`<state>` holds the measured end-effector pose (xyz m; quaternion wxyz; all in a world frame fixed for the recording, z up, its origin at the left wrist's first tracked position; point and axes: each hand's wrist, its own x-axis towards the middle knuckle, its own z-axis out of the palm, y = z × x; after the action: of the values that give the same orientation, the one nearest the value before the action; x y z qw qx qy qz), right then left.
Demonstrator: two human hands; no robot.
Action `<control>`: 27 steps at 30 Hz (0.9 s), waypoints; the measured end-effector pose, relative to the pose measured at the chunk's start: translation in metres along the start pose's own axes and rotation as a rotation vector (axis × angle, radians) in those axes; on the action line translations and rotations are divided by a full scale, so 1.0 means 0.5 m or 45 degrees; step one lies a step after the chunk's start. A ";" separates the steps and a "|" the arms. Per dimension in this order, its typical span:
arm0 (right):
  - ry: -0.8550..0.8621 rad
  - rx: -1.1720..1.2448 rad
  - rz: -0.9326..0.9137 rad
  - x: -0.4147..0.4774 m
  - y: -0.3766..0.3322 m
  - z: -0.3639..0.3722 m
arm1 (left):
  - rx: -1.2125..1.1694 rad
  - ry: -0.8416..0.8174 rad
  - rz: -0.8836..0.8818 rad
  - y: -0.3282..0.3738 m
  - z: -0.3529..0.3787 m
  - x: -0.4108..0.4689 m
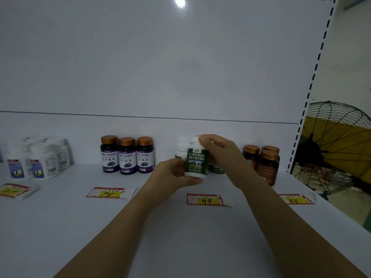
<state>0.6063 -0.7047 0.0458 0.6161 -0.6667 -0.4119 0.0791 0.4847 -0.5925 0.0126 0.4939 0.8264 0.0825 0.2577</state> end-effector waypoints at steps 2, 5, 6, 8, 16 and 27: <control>-0.001 0.023 0.004 0.000 -0.002 0.000 | -0.029 -0.005 0.004 0.001 -0.001 0.000; -0.013 0.101 0.011 -0.003 -0.003 0.001 | -0.105 -0.070 -0.030 0.005 -0.001 -0.001; -0.029 0.131 0.016 -0.004 -0.004 0.001 | -0.133 -0.098 -0.045 0.007 -0.001 -0.003; -0.077 0.219 0.027 -0.002 -0.004 0.002 | -0.192 -0.103 -0.049 0.009 0.000 -0.002; -0.058 0.080 0.016 -0.004 -0.006 0.015 | -0.098 0.056 -0.024 0.006 0.009 -0.005; -0.135 0.108 -0.024 -0.007 -0.004 0.010 | 0.027 0.144 -0.020 0.014 0.016 -0.008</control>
<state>0.6000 -0.7032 0.0453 0.6219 -0.6310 -0.4463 0.1259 0.4844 -0.6037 0.0140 0.4817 0.8150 0.1195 0.2991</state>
